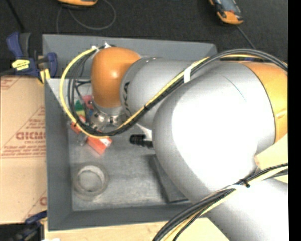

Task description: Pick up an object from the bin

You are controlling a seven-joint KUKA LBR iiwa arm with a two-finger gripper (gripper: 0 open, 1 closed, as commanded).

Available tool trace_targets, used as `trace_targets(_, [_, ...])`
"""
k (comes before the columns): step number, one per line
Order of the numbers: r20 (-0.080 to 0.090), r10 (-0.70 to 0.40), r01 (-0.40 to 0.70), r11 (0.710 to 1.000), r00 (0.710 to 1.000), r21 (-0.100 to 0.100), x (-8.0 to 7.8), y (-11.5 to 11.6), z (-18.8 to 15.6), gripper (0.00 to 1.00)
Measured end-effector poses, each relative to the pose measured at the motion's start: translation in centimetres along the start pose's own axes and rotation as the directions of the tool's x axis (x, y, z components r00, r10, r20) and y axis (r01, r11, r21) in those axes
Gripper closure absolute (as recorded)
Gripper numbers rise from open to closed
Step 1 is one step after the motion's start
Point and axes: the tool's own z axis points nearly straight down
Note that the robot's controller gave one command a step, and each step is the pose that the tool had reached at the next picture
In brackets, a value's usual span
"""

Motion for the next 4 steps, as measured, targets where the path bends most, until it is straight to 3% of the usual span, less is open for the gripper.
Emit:
trace_targets(2, [-0.004, 0.001, -0.001, 1.000, 1.000, 0.011, 0.1, -0.3, -2.5, 1.00])
trace_targets(4, [0.001, 0.001, -0.001, 1.000, 1.000, 0.001, -0.1, -0.1, -6.7, 1.00])
